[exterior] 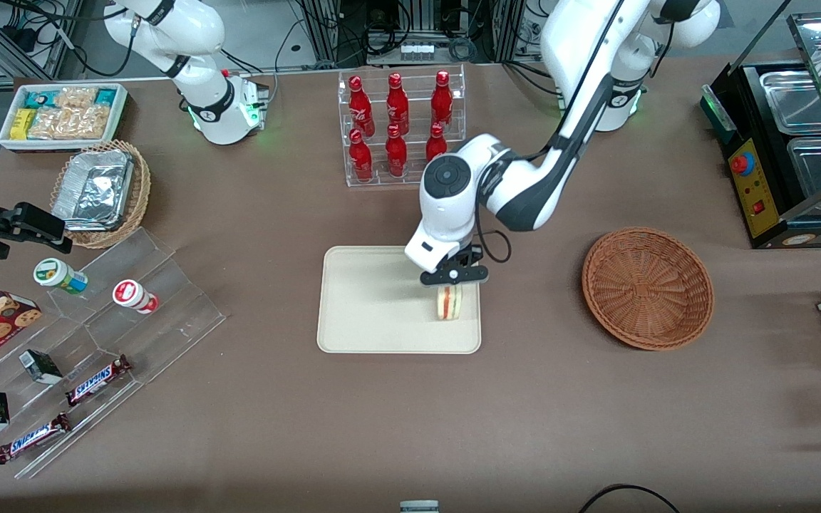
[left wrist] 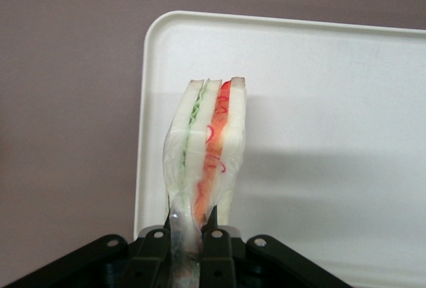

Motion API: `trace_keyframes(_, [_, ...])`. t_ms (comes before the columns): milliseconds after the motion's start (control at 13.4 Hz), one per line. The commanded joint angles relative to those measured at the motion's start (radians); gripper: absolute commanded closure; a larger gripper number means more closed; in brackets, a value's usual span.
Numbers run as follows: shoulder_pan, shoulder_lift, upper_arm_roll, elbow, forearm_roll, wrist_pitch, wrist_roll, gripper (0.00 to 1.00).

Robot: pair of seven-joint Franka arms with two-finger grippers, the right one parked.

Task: Place sandwich from basket to tray
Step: 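Lower the sandwich onto the cream tray and open the left gripper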

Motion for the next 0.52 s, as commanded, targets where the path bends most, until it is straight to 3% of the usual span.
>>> trace_keyframes(0, [-0.013, 0.033, 0.006, 0.025, 0.073, 0.016, -0.032, 1.0])
trace_keyframes(372, [-0.051, 0.073, 0.013, 0.025, 0.087, 0.075, -0.035, 1.0])
trace_keyframes(446, [-0.051, 0.071, 0.013, 0.025, 0.085, 0.075, -0.036, 0.95])
